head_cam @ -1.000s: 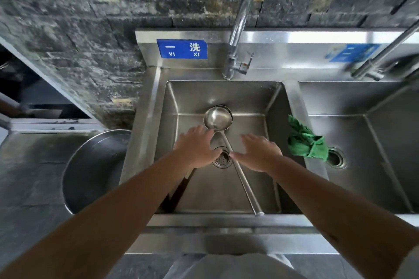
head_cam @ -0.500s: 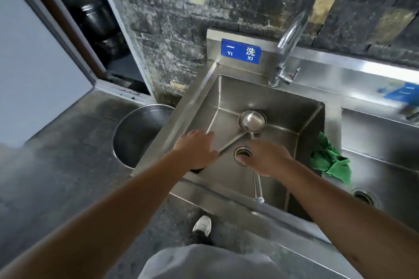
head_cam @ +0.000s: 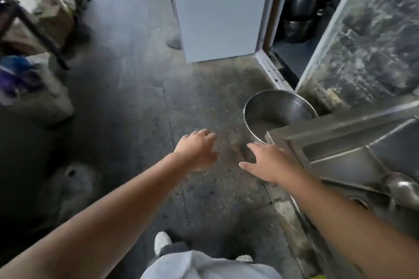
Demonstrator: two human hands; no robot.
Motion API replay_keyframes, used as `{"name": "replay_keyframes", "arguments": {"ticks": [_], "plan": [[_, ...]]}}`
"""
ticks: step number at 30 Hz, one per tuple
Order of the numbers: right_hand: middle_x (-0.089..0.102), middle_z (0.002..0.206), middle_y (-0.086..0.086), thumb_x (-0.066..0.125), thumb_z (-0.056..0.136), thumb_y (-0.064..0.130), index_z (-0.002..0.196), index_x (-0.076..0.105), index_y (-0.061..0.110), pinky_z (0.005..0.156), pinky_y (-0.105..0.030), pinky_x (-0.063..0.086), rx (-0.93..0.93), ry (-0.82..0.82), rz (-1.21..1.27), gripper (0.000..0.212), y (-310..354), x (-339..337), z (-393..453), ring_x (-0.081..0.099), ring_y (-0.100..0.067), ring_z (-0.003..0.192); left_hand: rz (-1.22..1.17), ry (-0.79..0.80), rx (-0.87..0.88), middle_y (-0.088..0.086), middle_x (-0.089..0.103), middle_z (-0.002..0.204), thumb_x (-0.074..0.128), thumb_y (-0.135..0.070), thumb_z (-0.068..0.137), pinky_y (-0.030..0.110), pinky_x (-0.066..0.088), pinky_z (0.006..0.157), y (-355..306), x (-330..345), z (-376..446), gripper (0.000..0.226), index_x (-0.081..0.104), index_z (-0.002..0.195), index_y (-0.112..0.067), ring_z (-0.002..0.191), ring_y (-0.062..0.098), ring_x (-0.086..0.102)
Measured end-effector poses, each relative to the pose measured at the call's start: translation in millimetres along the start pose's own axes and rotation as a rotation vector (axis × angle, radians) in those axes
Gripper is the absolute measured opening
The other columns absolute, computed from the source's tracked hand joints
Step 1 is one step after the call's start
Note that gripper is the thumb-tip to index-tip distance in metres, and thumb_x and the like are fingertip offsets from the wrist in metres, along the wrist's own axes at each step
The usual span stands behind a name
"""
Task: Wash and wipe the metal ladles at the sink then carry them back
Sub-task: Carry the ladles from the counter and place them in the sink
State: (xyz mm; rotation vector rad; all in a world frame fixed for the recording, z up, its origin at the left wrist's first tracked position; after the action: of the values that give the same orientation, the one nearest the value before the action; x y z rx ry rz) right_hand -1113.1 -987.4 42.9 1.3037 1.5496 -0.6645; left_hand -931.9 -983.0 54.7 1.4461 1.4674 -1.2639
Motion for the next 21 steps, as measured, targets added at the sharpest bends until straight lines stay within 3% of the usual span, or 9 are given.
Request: {"name": "replay_keyframes", "arguments": {"ticks": [5,11,16,21], "plan": [[0.035,0.156,0.007,0.037,0.083,0.077,0.149,0.033,0.027,0.109,-0.044,0.035,-0.279,0.075,-0.17,0.083,168,20,36,0.038,-0.021,0.139,-0.072,-0.058,-0.257,-0.001,0.054,0.124,0.051,-0.048,0.08,0.042,0.046,0.092,141,3,-83,0.042,0.052,0.116,-0.026,0.118,0.026,0.054],[0.033,0.156,0.006,0.032,0.085,0.078,0.149,0.032,0.028,0.111,-0.048,0.033,-0.489,0.149,-0.303,0.082,343,59,38,0.036,-0.022,0.14,-0.151,-0.054,-0.506,0.001,0.052,0.126,0.046,-0.05,0.085,0.043,0.045,0.092,282,24,-202,0.048,0.05,0.124,-0.022,0.119,0.027,0.052],[0.038,0.153,0.007,0.032,0.086,0.076,0.148,0.033,0.028,0.108,-0.047,0.036,-0.722,0.157,-0.377,0.079,531,97,17,0.04,-0.021,0.137,-0.205,-0.077,-0.773,0.001,0.051,0.129,0.045,-0.052,0.089,0.045,0.046,0.095,413,40,-344,0.051,0.047,0.13,-0.021,0.12,0.028,0.052],[0.048,0.143,0.008,0.035,0.086,0.073,0.142,0.042,0.027,0.103,-0.046,0.039,-0.948,0.181,-0.458,0.072,671,137,-24,0.048,-0.021,0.129,-0.299,-0.122,-1.041,-0.001,0.048,0.135,0.043,-0.052,0.091,0.046,0.046,0.097,488,55,-481,0.052,0.044,0.135,-0.023,0.123,0.027,0.05]]}}
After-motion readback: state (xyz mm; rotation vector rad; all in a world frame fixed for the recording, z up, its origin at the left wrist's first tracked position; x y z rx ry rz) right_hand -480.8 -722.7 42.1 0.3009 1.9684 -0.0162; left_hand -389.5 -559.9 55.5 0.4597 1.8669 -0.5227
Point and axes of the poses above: each hand's wrist, its own z-axis towards the middle knuckle, its own x-axis out of the palm, y = z × x, the point moved 8 cm from there along z, towards the middle knuckle
